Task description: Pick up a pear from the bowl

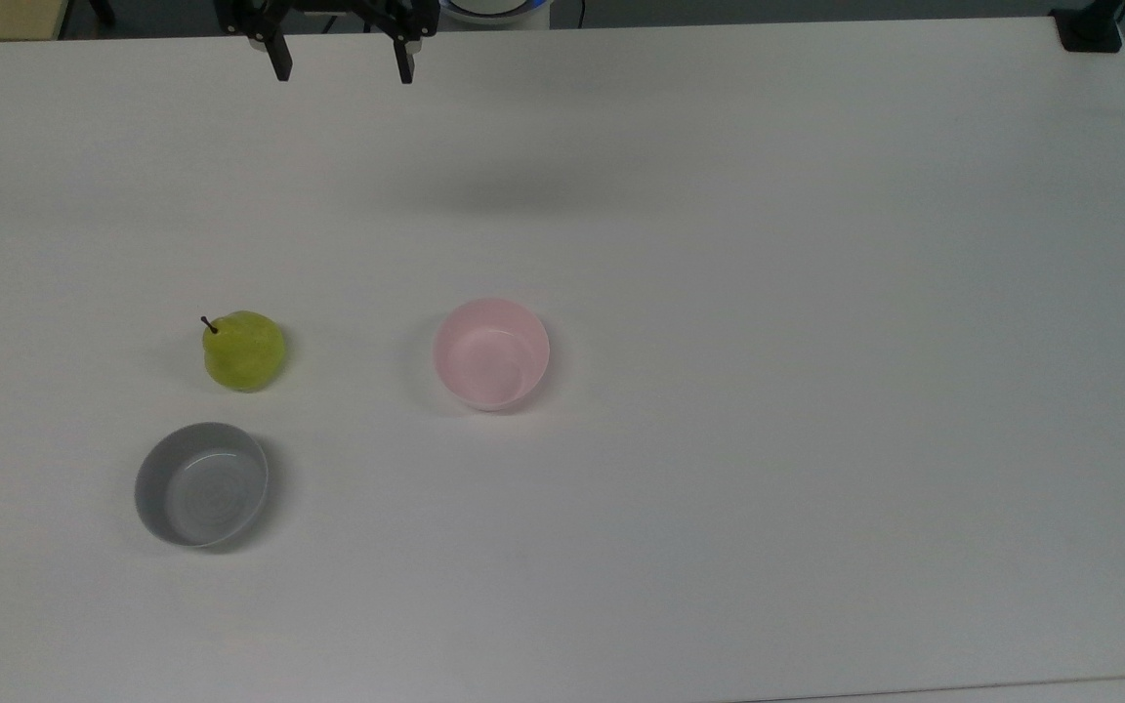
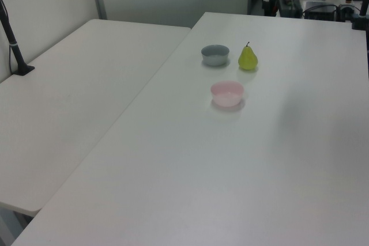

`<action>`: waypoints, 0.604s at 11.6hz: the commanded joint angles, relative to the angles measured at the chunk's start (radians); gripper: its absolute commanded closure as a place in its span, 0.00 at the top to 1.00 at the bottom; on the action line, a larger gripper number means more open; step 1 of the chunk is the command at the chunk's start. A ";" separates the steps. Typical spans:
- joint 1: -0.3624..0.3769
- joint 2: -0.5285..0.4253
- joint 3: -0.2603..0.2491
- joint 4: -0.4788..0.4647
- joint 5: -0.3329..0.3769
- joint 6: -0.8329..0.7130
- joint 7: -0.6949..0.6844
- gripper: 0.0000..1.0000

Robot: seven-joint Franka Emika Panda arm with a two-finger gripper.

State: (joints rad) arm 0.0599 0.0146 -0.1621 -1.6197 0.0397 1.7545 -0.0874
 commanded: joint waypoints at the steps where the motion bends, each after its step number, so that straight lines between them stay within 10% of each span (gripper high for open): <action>1: 0.023 -0.018 -0.017 -0.025 0.011 0.020 0.021 1.00; 7: 0.024 -0.022 -0.011 -0.026 0.011 -0.049 0.029 1.00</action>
State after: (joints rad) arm 0.0634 0.0132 -0.1621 -1.6262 0.0398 1.7231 -0.0871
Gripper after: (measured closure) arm 0.000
